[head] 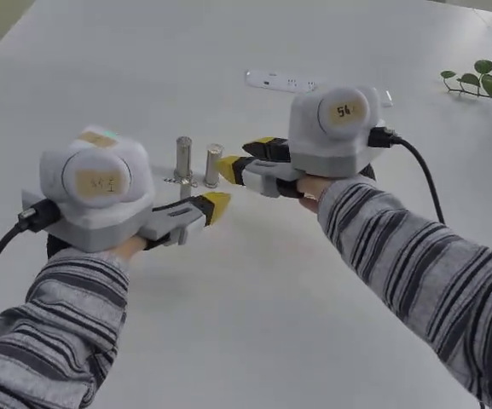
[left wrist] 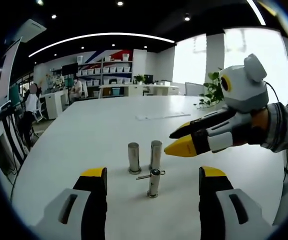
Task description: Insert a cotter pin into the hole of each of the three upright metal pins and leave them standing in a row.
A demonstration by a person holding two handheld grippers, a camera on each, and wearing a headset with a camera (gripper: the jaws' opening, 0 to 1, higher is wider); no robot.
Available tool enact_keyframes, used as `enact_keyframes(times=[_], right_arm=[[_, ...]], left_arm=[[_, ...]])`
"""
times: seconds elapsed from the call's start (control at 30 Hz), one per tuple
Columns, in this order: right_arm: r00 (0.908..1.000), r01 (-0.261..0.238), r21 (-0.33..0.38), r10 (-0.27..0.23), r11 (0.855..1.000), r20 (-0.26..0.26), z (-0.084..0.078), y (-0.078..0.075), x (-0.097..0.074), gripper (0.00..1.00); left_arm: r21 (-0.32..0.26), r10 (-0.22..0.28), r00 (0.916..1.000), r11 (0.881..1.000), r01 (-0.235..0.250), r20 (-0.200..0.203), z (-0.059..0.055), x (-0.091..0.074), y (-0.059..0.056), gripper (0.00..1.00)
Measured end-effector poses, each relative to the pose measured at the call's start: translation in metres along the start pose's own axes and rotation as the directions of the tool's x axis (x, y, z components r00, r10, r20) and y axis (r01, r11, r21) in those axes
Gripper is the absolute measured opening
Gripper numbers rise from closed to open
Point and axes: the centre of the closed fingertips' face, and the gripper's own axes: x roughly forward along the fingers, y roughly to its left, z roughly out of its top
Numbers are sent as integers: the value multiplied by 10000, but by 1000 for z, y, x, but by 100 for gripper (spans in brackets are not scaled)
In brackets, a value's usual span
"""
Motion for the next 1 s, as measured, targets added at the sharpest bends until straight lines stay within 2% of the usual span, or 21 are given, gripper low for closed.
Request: enact_keyframes(times=[0.1, 0.37, 0.47, 0.57, 0.7, 0.87, 1.0], right_arm=[[9999, -120, -9, 120, 9999, -8, 2, -3, 9, 27], [9994, -321, -88, 319, 9994, -149, 0, 7, 24, 22], [9992, -314, -7, 314, 9995, -227, -2, 8, 28, 21], [9993, -254, 93, 256, 9996, -266, -4, 7, 31, 18], [9994, -223, 79, 225, 9997, -265, -5, 8, 31, 16], [9994, -136, -118, 132, 9998, -324, -6, 7, 31, 10], [9994, -120, -101, 116, 9999, -339, -6, 7, 31, 9]], left_arm=[[-75, -71, 10000, 9999, 70, -38, -1, -6, 0, 76], [-151, -243, 9997, 9996, 243, -9, 1, -19, -6, 83], [-380, -404, 9991, 9985, 407, 90, 1, -21, -9, 86], [-22, -372, 9993, 9993, 372, -8, -1, -24, -9, 87], [-98, -491, 9988, 9987, 491, -15, -1, -23, -10, 90], [44, -730, 9971, 9973, 729, 205, 3, -22, -15, 97], [278, -788, 9968, 9965, 784, 112, 2, -22, -17, 99]])
